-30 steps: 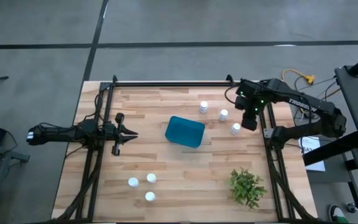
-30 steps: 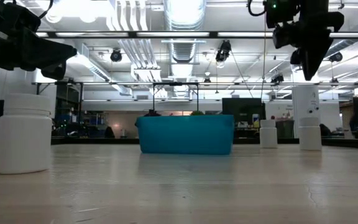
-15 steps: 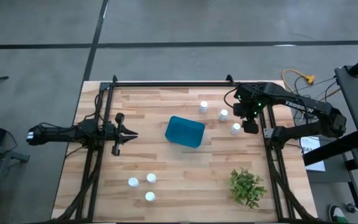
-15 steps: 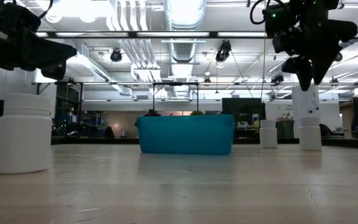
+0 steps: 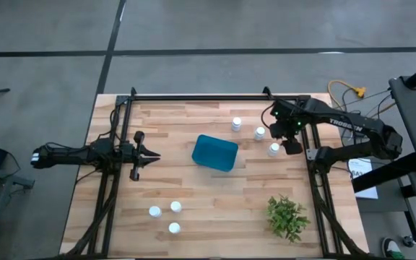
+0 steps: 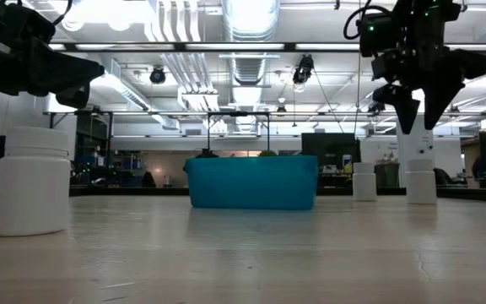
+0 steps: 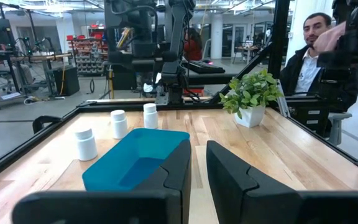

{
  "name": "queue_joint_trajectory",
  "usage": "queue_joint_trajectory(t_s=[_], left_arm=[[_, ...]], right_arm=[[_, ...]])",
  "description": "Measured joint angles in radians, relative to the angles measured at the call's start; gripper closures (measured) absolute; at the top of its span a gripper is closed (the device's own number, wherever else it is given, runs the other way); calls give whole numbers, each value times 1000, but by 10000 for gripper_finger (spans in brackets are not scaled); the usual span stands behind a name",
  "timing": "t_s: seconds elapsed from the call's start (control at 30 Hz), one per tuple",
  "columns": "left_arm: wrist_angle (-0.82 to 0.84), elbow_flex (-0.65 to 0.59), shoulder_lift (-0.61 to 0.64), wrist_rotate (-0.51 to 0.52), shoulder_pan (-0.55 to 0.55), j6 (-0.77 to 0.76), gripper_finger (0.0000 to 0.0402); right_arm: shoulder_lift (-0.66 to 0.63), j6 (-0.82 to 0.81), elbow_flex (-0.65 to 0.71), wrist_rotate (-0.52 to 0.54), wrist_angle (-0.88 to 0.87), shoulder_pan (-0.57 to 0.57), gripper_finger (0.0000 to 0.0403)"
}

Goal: Pick and place pill bottles into a basket
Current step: Put the white pill bottle into the blue bin

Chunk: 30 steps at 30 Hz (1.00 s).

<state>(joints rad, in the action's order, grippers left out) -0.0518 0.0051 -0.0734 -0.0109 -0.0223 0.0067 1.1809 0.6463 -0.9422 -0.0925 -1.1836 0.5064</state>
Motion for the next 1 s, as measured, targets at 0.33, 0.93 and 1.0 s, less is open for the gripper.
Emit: queue_joint_trajectory(t_s=[0.33,0.93,1.0], left_arm=[[0,0,0,0,0,0,369],[0,0,0,0,0,0,369],[0,0,0,0,0,0,369]], right_arm=[[0,11,12,67,29,-18,145],[93,-57,33,16,75,-136,90],[111,-59,33,14,77,-136,95]])
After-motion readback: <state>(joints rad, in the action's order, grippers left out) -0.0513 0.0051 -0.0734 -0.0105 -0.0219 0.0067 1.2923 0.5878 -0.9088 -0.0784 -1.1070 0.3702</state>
